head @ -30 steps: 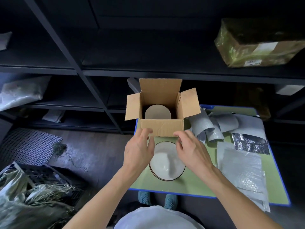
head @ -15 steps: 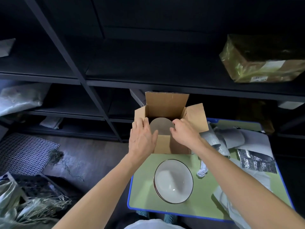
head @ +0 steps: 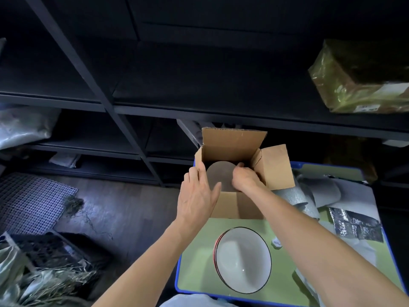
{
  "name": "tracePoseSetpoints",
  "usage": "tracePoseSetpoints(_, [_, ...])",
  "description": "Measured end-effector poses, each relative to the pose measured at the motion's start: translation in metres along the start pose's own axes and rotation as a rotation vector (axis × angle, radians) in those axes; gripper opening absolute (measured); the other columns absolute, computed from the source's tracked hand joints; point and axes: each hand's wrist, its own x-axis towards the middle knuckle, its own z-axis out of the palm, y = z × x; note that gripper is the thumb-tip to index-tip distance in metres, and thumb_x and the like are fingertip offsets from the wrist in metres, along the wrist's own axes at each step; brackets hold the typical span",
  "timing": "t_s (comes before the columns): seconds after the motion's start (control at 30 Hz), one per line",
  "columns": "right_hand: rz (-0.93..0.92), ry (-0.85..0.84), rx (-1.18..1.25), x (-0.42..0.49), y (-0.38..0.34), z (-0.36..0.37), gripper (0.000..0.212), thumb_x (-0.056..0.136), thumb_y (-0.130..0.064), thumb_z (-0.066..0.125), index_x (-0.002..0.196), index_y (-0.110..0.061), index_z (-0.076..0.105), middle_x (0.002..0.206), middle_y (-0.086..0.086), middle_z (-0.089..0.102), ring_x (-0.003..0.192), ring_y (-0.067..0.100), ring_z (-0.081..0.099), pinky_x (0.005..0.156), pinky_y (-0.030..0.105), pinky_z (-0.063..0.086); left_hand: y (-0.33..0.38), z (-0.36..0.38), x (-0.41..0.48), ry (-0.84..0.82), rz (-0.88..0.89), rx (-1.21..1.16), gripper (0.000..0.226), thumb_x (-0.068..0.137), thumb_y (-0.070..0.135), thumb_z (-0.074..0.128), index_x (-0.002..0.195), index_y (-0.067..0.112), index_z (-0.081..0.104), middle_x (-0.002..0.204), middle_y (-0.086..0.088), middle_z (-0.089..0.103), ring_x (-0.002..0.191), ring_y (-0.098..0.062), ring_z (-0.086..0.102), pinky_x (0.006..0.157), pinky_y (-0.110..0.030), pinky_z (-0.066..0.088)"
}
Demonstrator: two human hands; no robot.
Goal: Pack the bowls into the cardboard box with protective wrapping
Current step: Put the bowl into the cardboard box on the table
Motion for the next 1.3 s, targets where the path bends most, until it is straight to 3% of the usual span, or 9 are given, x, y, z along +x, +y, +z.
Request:
tracePoseSetpoints(0.17, [0.002,0.020,0.060,0.006,0.005,-0.001,0.052,0.092,-0.002,0.055,0.137,0.002,0.030,0.138,0.024,0.052,0.128,0.038,0.052,0.098,0.041,0.045,0.000,0.004,0.002,-0.050,0.020,0.020,0.083,0.100,0.055,0.023,0.156,-0.002,0.001,0.112,-0.007,0.042,0.087,-0.015,0.023,0.081,-0.029,0.035])
tracePoseSetpoints(0.3, [-0.043,0.065,0.057,0.004,0.004,-0.003,0.054,0.094,-0.003,0.050,0.142,-0.001,0.028,0.135,0.023,0.053,0.125,0.037,0.054,0.098,0.041,0.045,0.000,0.002,0.000,-0.036,-0.009,-0.058,0.082,0.099,0.056,0.035,0.155,0.001,0.013,0.111,-0.004,0.045,0.088,-0.015,0.039,0.082,-0.027,0.043])
tracePoseSetpoints(0.67, [-0.118,0.324,0.096,-0.034,0.020,-0.033,0.044,0.091,-0.012,0.058,0.129,0.002,0.040,0.116,0.023,0.065,0.109,0.039,0.062,0.073,0.035,0.041,0.004,-0.003,-0.002,-0.054,-0.034,-0.060,0.079,0.098,0.053,0.032,0.156,0.004,0.010,0.108,-0.004,0.042,0.086,-0.016,0.031,0.080,-0.026,0.039])
tracePoseSetpoints(0.8, [-0.176,0.391,0.184,-0.059,0.031,-0.048,0.030,0.092,-0.007,0.055,0.118,0.000,0.044,0.101,0.020,0.066,0.088,0.036,0.064,0.060,0.033,0.036,0.005,-0.011,-0.001,-0.026,-0.062,-0.117,0.071,0.097,0.054,0.042,0.150,0.008,0.027,0.110,-0.007,0.043,0.090,-0.021,0.041,0.077,-0.033,0.041])
tracePoseSetpoints(0.87, [-0.187,0.439,0.193,-0.072,0.037,-0.055,0.022,0.091,-0.006,0.054,0.111,-0.005,0.045,0.082,0.009,0.062,0.065,0.020,0.052,0.048,0.031,0.028,0.005,-0.014,0.000,-0.007,-0.069,-0.117,0.062,0.099,0.053,0.040,0.142,0.010,0.037,0.113,-0.007,0.045,0.091,-0.022,0.041,0.077,-0.033,0.040])
tracePoseSetpoints(0.93, [-0.195,0.488,0.170,-0.084,0.042,-0.062,0.019,0.090,-0.007,0.052,0.108,-0.007,0.046,0.067,0.002,0.051,0.059,0.012,0.040,0.045,0.030,0.029,0.007,-0.021,0.003,0.019,-0.076,-0.185,0.056,0.100,0.050,0.039,0.140,0.012,0.041,0.113,-0.008,0.046,0.092,-0.022,0.040,0.078,-0.034,0.040])
tracePoseSetpoints(1.03, [-0.212,0.473,0.241,-0.100,0.048,-0.069,0.023,0.087,-0.006,0.047,0.110,-0.008,0.048,0.081,0.010,0.056,0.077,0.024,0.055,0.062,0.045,0.053,0.012,-0.038,0.005,0.041,-0.043,-0.408,0.048,0.099,0.042,0.044,0.138,0.015,0.043,0.117,-0.008,0.049,0.098,-0.024,0.046,0.084,-0.040,0.047])
tracePoseSetpoints(1.17, [-0.240,0.399,0.419,-0.122,0.061,-0.071,0.029,0.088,-0.009,0.048,0.116,-0.015,0.048,0.101,0.010,0.059,0.084,0.025,0.061,0.062,0.041,0.055,0.016,-0.064,-0.002,0.037,-0.016,-0.711,0.038,0.096,0.032,0.051,0.133,0.026,0.045,0.126,0.009,0.045,0.111,-0.022,0.055,0.085,-0.042,0.053])
tracePoseSetpoints(1.3, [-0.264,0.367,0.542,-0.148,0.081,-0.063,0.035,0.088,-0.011,0.044,0.120,-0.022,0.049,0.109,0.004,0.064,0.090,0.028,0.066,0.076,0.044,0.057,0.020,-0.079,-0.022,-0.017,-0.040,-0.843,0.032,0.093,0.029,0.048,0.120,0.046,0.043,0.113,0.021,0.053,0.098,-0.009,0.058,0.068,-0.029,0.047])
